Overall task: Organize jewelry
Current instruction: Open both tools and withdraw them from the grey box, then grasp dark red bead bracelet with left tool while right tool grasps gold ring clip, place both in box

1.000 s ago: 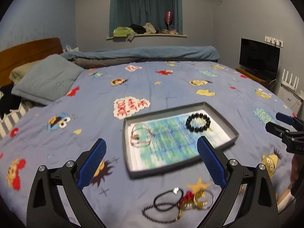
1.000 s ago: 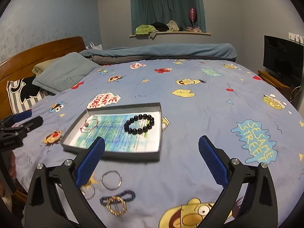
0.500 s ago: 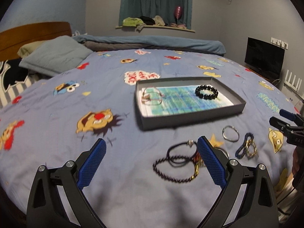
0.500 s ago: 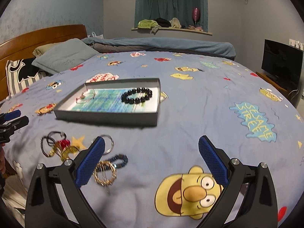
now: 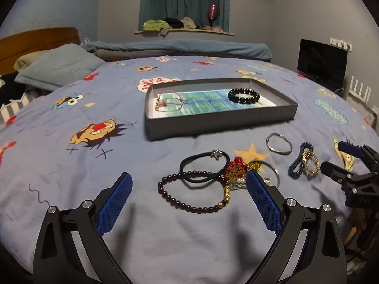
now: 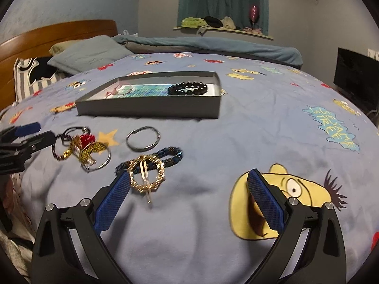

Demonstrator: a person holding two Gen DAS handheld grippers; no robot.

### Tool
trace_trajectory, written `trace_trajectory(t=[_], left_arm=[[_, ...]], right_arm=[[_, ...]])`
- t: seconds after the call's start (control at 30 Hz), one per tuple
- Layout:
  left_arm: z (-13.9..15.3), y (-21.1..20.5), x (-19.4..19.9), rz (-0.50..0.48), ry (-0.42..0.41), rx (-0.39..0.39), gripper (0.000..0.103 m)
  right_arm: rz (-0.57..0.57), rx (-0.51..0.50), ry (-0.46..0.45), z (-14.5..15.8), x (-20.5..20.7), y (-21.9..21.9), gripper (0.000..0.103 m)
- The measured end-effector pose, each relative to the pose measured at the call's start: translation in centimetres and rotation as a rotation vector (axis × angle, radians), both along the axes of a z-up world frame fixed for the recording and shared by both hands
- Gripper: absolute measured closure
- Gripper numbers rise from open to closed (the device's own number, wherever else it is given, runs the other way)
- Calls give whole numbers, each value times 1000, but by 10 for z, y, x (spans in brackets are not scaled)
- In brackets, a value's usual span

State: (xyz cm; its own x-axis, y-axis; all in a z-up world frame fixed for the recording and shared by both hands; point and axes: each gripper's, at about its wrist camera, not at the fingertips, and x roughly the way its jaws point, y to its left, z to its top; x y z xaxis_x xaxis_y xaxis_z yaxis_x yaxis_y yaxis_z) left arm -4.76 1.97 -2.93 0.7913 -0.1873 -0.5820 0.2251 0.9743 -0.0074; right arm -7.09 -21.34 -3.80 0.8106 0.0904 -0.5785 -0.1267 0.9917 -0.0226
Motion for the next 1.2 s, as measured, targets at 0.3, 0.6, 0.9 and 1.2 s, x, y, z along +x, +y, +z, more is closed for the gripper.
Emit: trace_trajectory(t=[0.3,0.6,0.9,1.2], left_arm=[[-6,14,2,30,24,-13,25],[-18,18,12,42,81,-11,43],[-24,14,13,45,97,14,55],[-26,23,17,78,116,-9,86]], right_arm=[[65,-29,-19,-7,-2,17,6],[85,-34,-23,-11,2,22,8],[92,-70,-39,-16,5,35,27],[100,-103,-44,-21,6,42,61]])
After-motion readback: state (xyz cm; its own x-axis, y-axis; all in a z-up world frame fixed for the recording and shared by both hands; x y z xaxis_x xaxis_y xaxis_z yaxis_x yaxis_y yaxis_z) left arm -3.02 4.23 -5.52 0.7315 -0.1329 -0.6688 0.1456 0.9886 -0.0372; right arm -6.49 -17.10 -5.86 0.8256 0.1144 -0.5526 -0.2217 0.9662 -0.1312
